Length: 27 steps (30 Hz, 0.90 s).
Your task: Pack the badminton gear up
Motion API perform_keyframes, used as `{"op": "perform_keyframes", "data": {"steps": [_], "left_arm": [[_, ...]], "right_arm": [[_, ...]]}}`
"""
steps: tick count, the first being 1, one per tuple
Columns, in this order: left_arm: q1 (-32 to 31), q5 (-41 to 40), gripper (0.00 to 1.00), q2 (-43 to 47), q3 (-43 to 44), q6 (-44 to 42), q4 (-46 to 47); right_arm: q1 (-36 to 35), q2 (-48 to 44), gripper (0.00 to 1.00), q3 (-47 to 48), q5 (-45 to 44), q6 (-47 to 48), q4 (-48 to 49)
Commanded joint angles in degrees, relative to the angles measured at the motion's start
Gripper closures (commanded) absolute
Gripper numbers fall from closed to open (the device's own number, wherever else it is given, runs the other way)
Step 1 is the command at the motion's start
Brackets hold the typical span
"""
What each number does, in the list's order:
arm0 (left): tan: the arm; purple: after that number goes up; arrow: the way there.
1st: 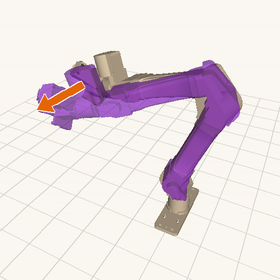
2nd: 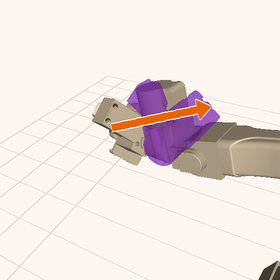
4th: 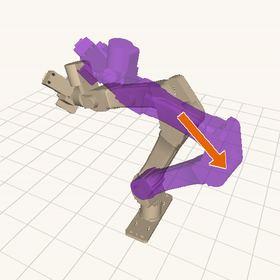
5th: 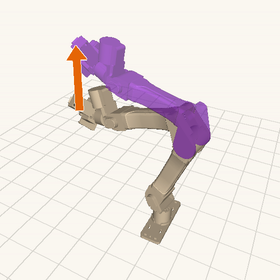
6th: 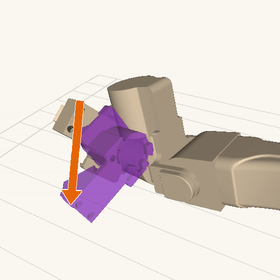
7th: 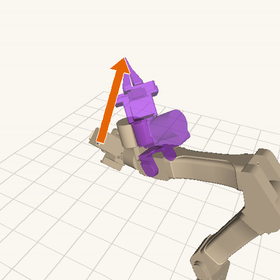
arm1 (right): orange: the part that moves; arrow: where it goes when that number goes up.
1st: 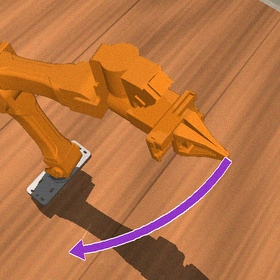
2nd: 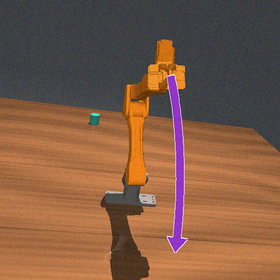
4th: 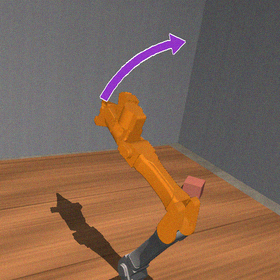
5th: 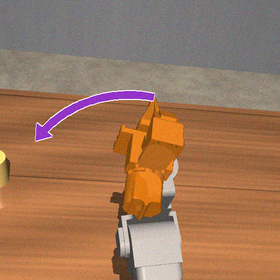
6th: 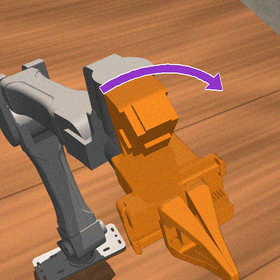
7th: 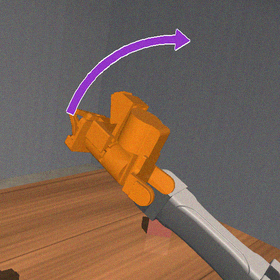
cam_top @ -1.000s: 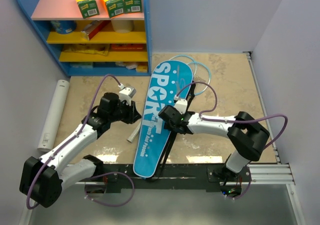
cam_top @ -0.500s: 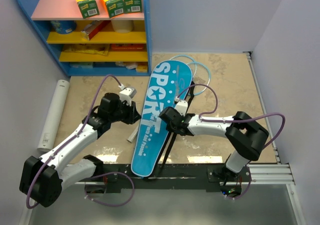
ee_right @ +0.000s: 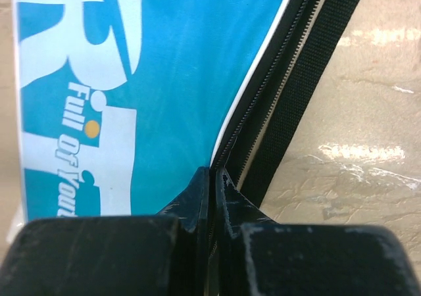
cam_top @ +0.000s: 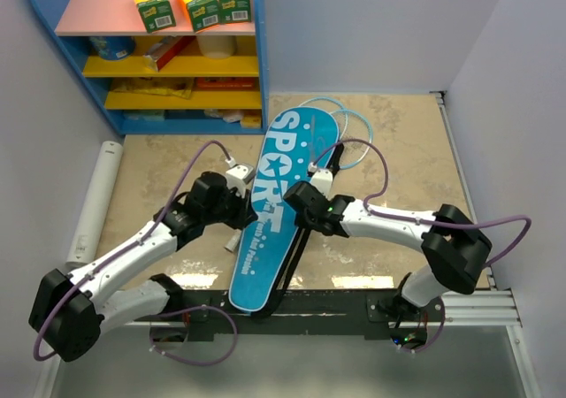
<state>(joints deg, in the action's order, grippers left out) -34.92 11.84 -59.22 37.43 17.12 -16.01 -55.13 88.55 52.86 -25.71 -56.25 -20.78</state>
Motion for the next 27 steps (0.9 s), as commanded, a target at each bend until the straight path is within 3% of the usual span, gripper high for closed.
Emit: {"op": "perform_keyframes", "data": {"steps": [1, 4, 8, 13, 14, 20, 24, 26, 27], "left_arm": [[-5.1, -3.3, 0.76, 0.9, 2.7, 1.9, 0.9], [-9.3, -5.6, 0.68, 1.4, 2.7, 2.4, 2.0], [-15.3, -10.4, 0.44, 4.0, 0.6, 2.6, 4.9], [-16.1, -8.9, 0.29, 5.2, -3.6, 3.7, 10.3], [-16.1, -7.5, 0.00, 5.8, -5.1, 4.9, 11.6], [-16.1, -1.4, 0.00, 5.7, -6.6, 11.1, 21.0], [-16.1, 2.2, 0.00, 5.3, -3.4, 12.7, 20.3], [-16.1, 5.2, 0.00, 4.7, -1.1, 6.6, 19.9], [-16.1, 3.6, 0.00, 4.5, -0.4, 7.7, 17.4]], "right_arm": [[-0.3, -1.5, 1.00, 4.2, 1.2, 3.0, -0.4], [-0.3, -0.6, 1.00, 5.6, 2.9, 4.2, 0.6], [-0.3, 1.2, 1.00, 8.6, 3.7, 5.8, 0.3], [-0.2, 1.4, 1.00, 10.0, 3.2, 7.1, -0.3], [-0.2, 1.1, 1.00, 10.1, 3.1, 7.5, -0.4], [-0.1, -0.5, 1.00, 10.3, 1.5, 8.5, -1.5], [0.4, -1.7, 1.00, 10.4, 1.4, 9.1, -2.0], [0.6, -2.2, 1.00, 10.6, 1.0, 9.8, -2.2], [0.7, -2.2, 1.00, 10.6, 0.8, 9.8, -2.6]]}}
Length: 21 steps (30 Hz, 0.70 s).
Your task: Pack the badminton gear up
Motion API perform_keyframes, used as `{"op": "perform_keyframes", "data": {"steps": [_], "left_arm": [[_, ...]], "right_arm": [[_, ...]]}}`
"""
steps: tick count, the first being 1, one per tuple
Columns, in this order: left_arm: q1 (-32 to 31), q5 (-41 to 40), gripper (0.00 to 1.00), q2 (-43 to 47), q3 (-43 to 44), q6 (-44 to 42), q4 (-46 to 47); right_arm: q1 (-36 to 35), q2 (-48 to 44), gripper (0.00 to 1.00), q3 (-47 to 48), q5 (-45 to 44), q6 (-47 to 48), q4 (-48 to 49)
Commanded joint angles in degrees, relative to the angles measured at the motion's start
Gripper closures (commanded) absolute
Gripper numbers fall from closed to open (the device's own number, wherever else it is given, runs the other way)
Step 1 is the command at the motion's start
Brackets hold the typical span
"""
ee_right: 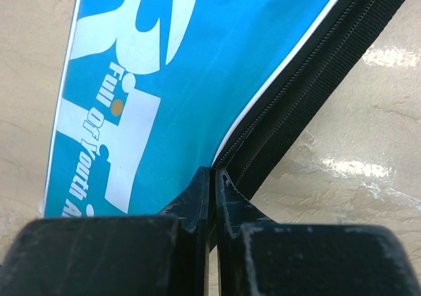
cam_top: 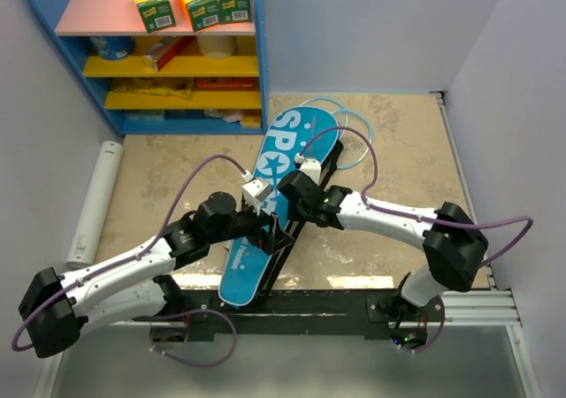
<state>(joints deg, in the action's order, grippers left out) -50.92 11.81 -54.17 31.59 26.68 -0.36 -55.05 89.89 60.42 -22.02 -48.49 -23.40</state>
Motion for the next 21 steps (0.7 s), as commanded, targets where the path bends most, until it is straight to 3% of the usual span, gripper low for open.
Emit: {"op": "perform_keyframes", "data": {"steps": [1, 4, 8, 10, 11, 13, 14, 21], "left_arm": [[0.1, 1.6, 0.00, -0.8, 5.7, 0.1, 1.1], [2.5, 7.6, 0.00, -2.1, 3.4, 2.1, 5.7], [2.6, 2.3, 0.00, -0.5, 0.2, 5.0, 8.5], [1.0, 0.4, 0.00, -1.7, 3.1, 2.1, 4.6], [-0.3, -5.2, 0.00, -3.1, 5.4, 0.3, -3.9], [-7.3, -14.7, 0.00, -6.4, 9.0, -3.2, -8.3], [-9.7, -24.0, 0.00, -7.2, 9.7, -3.6, -11.0], [-17.2, -45.8, 0.27, -18.0, 16.4, 0.5, -22.4]], "right_arm": [[0.7, -3.9, 1.00, 3.0, -2.9, 2.3, -0.1], [1.1, -4.4, 1.00, 2.6, -2.9, 2.9, 0.1], [1.9, -4.9, 1.00, 2.3, -2.5, 3.2, -0.1], [2.2, -4.6, 1.00, 2.9, -1.3, 3.7, 0.1], [2.2, -4.1, 1.00, 3.2, -1.0, 3.9, -0.3], [2.2, -3.4, 1.00, 4.7, 0.0, 4.7, -0.8], [2.3, -2.9, 1.00, 5.1, 0.4, 5.2, -1.0], [2.2, -0.9, 1.00, 8.7, 1.5, 7.0, -3.5]]}}
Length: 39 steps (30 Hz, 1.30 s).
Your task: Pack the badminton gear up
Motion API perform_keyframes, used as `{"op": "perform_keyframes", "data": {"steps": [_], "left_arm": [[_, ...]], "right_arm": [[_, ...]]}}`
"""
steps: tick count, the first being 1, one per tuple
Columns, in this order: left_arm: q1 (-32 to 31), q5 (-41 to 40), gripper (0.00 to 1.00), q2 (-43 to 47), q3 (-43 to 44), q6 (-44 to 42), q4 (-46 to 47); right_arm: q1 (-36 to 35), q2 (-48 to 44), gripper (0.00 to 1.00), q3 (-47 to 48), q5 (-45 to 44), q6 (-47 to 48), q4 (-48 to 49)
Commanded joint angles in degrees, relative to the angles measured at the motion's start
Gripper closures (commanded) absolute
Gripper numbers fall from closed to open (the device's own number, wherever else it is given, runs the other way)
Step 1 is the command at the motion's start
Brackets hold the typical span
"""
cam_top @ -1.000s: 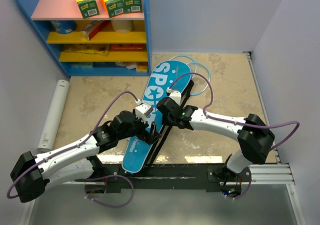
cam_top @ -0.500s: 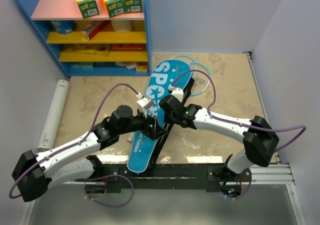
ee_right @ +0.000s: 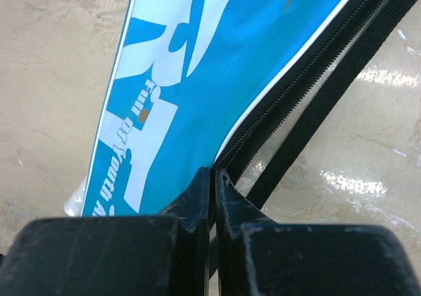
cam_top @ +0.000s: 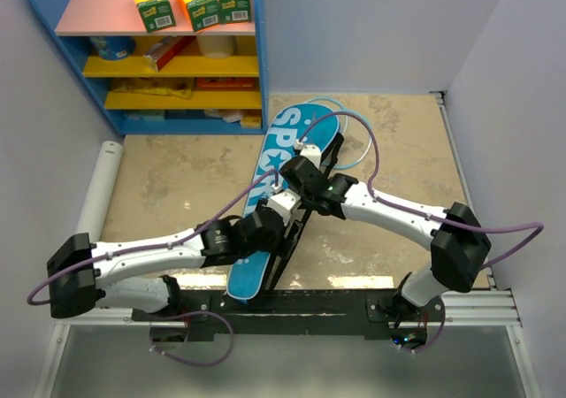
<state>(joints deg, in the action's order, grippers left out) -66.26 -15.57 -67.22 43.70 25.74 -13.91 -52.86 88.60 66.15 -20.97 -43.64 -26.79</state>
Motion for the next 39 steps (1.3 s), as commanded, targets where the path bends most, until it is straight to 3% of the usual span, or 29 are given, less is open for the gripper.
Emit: {"op": "perform_keyframes", "data": {"steps": [1, 5, 14, 17, 18, 21, 23, 26, 29, 33, 35, 39], "left_arm": [[-2.6, -20.3, 0.31, -7.1, 5.2, 3.0, -10.1], [-3.4, -28.0, 0.42, -9.1, 6.7, 6.3, -15.0], [-3.5, -25.0, 0.54, -1.7, 5.0, 4.7, -13.3], [-3.4, -25.8, 0.66, -1.6, 4.0, 5.3, -14.6], [-3.4, -25.8, 0.78, -1.8, 3.4, 5.4, -14.5], [-3.5, -25.7, 0.89, -3.2, 2.4, 5.3, -13.7], [-3.4, -25.6, 0.91, -3.7, 2.1, 5.0, -12.2], [-3.4, -25.8, 0.92, -5.5, 2.0, 4.1, -10.9], [-3.4, -26.4, 0.85, -7.3, 2.4, 4.0, -10.0], [-3.5, -27.0, 0.59, -8.9, 2.9, 4.0, -9.6], [-3.4, -27.8, 0.53, -9.1, 3.1, 4.1, -9.6], [-3.4, -28.9, 0.54, -9.1, 3.6, 4.1, -10.3]], "right_arm": [[0.0, 0.3, 1.00, 3.0, 0.4, 2.2, 0.0], [0.0, 0.0, 1.00, 2.8, 0.3, 2.2, -0.1], [0.1, 0.3, 1.00, 1.2, 0.3, 1.9, 0.7], [0.0, 0.3, 1.00, 0.8, 0.8, 1.6, 1.1], [0.0, 0.2, 1.00, 0.5, 0.9, 1.5, 1.3], [0.0, -0.4, 1.00, 0.5, 1.2, 1.4, 1.4], [0.0, -0.7, 1.00, 0.6, 1.3, 1.5, 1.3], [0.0, -1.5, 1.00, 0.9, 2.0, 1.7, 1.4], [0.0, -1.8, 1.00, 1.3, 3.1, 2.2, 1.4], [0.0, -1.8, 1.00, 1.6, 4.5, 2.2, 1.7], [0.1, -1.9, 1.00, 1.5, 4.6, 2.2, 1.7], [0.0, -2.2, 1.00, 1.4, 4.2, 2.3, 1.4]]}}
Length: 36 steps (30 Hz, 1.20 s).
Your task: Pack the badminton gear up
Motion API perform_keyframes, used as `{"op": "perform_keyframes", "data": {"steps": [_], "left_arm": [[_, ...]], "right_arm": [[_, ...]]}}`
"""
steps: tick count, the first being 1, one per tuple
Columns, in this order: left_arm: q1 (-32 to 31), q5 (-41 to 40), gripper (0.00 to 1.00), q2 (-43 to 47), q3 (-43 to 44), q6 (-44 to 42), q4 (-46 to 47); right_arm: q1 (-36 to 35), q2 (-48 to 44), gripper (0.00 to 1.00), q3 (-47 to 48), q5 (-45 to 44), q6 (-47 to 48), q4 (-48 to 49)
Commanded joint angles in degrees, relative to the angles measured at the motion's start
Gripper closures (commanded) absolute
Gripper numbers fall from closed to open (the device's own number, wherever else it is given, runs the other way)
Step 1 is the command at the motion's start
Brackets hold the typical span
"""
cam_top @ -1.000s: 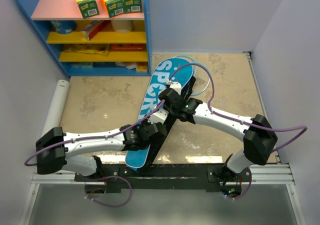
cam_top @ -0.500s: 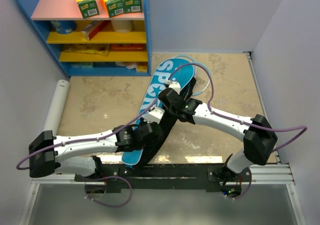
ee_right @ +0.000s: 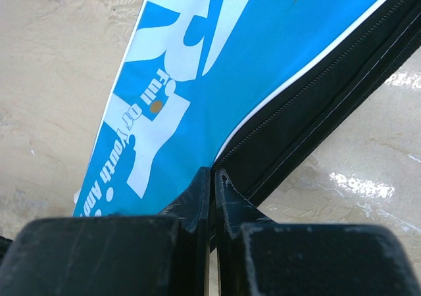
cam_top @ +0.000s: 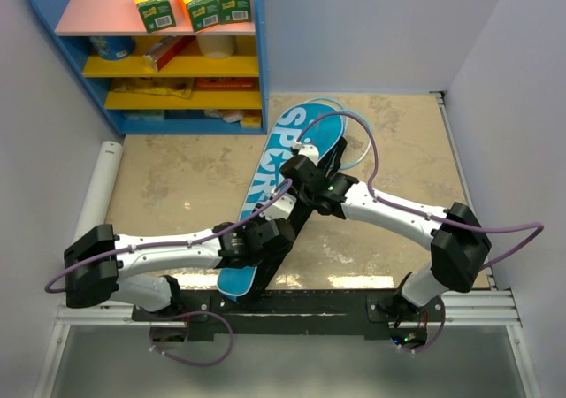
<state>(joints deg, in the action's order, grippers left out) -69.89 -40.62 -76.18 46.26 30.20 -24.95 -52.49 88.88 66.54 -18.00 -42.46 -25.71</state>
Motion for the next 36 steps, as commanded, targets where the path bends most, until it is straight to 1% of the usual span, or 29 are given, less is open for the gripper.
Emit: {"op": "perform_keyframes", "data": {"steps": [1, 2, 3, 4, 5, 9, 10, 11, 12, 14, 15, 16, 17, 18, 20, 21, 23, 24, 26, 27, 29, 30, 32, 33, 35, 36], "left_arm": [[0.2, -4.2, 0.58, 0.1, 1.1, -0.2, 0.4], [0.2, -4.2, 0.77, 0.2, 1.1, -0.3, 0.1], [0.1, -4.3, 0.88, 0.6, 1.3, -0.5, 0.0], [0.1, -4.1, 0.99, 0.9, 1.2, -0.5, -0.2], [0.1, -4.0, 1.00, 1.1, 1.3, -0.6, -0.5], [0.3, -3.2, 1.00, 2.0, 1.4, -0.1, -1.5], [0.5, -3.2, 1.00, 1.9, 1.5, 0.0, -1.8], [1.0, -3.0, 1.00, 1.9, 1.5, 0.0, -2.2], [2.4, -2.6, 1.00, 1.9, 1.9, 0.0, -2.4], [4.0, -2.1, 1.00, 2.2, 2.6, -0.6, -2.7], [6.0, -2.1, 1.00, 2.9, 3.5, -1.3, -2.9], [7.4, -1.1, 1.00, 3.3, 4.1, -1.9, -3.1], [9.0, -0.2, 1.00, 4.0, 4.6, -2.6, -3.0], [12.2, 0.7, 1.00, 5.4, 5.6, -4.3, -2.7], [15.1, 2.1, 1.00, 6.7, 6.8, -6.2, -1.9], [18.2, 2.6, 1.00, 6.9, 8.9, -7.4, -2.3], [21.3, 3.9, 1.00, 6.7, 11.4, -8.9, -3.6], [23.7, 4.1, 1.00, 6.1, 13.6, -10.1, -4.0], [26.0, 4.9, 1.00, 5.5, 15.4, -11.3, -4.3], [28.4, 5.6, 1.00, 4.7, 17.3, -12.2, -4.3], [31.0, 8.6, 1.00, 3.9, 18.9, -12.5, -4.6], [33.5, 9.8, 1.00, 3.2, 20.2, -12.8, -4.3], [35.6, 12.4, 1.00, 2.7, 21.1, -12.9, -3.6], [37.7, 13.5, 1.00, 2.4, 21.8, -13.3, -3.1], [39.6, 15.6, 1.00, 1.7, 22.7, -13.4, -3.1], [41.4, 16.4, 1.00, 1.0, 23.3, -13.3, -3.0]], "right_arm": [[-0.3, -2.5, 1.00, 0.9, 1.0, 1.1, 0.3], [-0.4, -2.5, 1.00, 0.9, 0.8, 1.1, 0.1], [-0.3, -2.5, 1.00, 0.7, 0.5, 1.1, 0.1], [-0.3, -2.4, 1.00, 0.6, -0.1, 1.1, 0.1], [-0.3, -2.3, 1.00, 0.4, -0.5, 1.1, -0.1], [-0.2, -1.2, 1.00, 0.3, -1.5, 1.1, -0.3], [-0.1, -0.9, 0.98, 0.5, -1.6, 1.1, -0.4], [0.6, -0.7, 0.88, 0.8, -0.8, 1.2, -0.6], [1.1, -0.8, 0.68, 1.0, -0.5, 1.7, -0.7], [2.5, -3.3, 0.54, 1.0, -1.1, 1.6, -1.4], [2.9, -4.8, 0.47, 0.8, -2.3, 1.8, -1.7], [3.5, -7.6, 0.45, 0.7, -2.7, 2.0, -2.0], [4.9, -9.1, 0.44, 0.7, -3.1, 2.2, -3.0], [5.8, -10.1, 0.43, 0.7, -3.6, 2.7, -3.8], [8.2, -12.5, 0.43, 0.7, -4.7, 3.1, -6.5], [8.6, -12.9, 0.42, 0.3, -5.1, 3.3, -7.2], [9.4, -13.6, 0.42, -0.6, -6.2, 3.3, -8.6], [9.5, -13.5, 0.41, -1.9, -6.5, 2.7, -8.8], [9.8, -13.1, 0.41, -3.6, -6.8, 1.9, -8.8], [9.8, -12.9, 0.42, -5.5, -6.5, 1.4, -8.4], [9.9, -12.5, 0.43, -7.3, -5.1, 1.0, -6.4], [9.8, -12.0, 0.45, -9.0, -4.6, 0.7, -5.5], [9.9, -11.1, 0.47, -10.3, -2.6, 0.7, -3.2], [9.9, -9.9, 0.49, -11.3, -2.2, 0.7, -2.6], [9.8, -8.6, 0.52, -11.5, -1.7, 0.8, -1.4], [9.9, -7.9, 0.55, -11.3, -1.7, 0.8, -1.3]]}}
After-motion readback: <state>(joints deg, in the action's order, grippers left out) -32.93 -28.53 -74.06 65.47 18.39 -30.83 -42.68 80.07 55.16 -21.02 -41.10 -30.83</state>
